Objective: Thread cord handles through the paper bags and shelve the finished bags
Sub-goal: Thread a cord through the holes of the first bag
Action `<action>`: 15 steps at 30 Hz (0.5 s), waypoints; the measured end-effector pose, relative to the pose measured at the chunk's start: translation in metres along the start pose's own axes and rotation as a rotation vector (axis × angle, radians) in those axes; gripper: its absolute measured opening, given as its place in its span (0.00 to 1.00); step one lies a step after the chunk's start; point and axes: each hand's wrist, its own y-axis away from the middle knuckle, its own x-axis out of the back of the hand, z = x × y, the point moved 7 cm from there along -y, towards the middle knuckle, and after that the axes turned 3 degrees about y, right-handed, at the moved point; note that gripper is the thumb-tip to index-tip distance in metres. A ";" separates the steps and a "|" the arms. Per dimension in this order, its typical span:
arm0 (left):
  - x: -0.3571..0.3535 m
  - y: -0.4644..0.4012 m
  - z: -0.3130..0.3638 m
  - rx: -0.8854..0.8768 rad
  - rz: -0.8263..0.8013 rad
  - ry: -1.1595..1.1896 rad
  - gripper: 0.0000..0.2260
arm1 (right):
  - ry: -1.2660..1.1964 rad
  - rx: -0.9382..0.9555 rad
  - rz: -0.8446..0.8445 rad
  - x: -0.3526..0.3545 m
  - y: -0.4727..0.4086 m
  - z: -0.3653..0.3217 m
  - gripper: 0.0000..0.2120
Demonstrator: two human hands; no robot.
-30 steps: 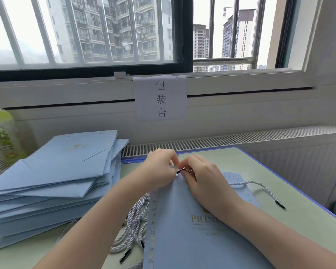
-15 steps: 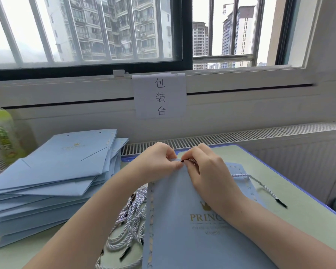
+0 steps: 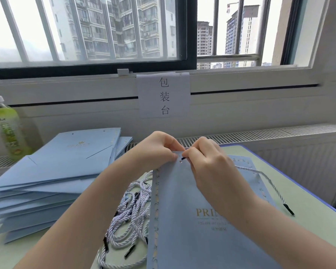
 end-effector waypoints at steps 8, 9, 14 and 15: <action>0.001 0.000 0.002 -0.035 0.054 -0.092 0.04 | 0.019 0.085 -0.082 0.001 0.003 -0.017 0.19; 0.001 -0.001 0.002 -0.035 0.061 -0.108 0.04 | 0.019 0.076 -0.083 0.001 0.002 -0.015 0.18; 0.000 0.000 0.004 0.005 0.072 -0.149 0.05 | 0.018 0.104 -0.084 -0.003 0.002 -0.015 0.16; 0.000 0.000 0.003 0.024 0.069 -0.152 0.06 | -0.001 0.105 -0.078 -0.004 0.002 -0.014 0.16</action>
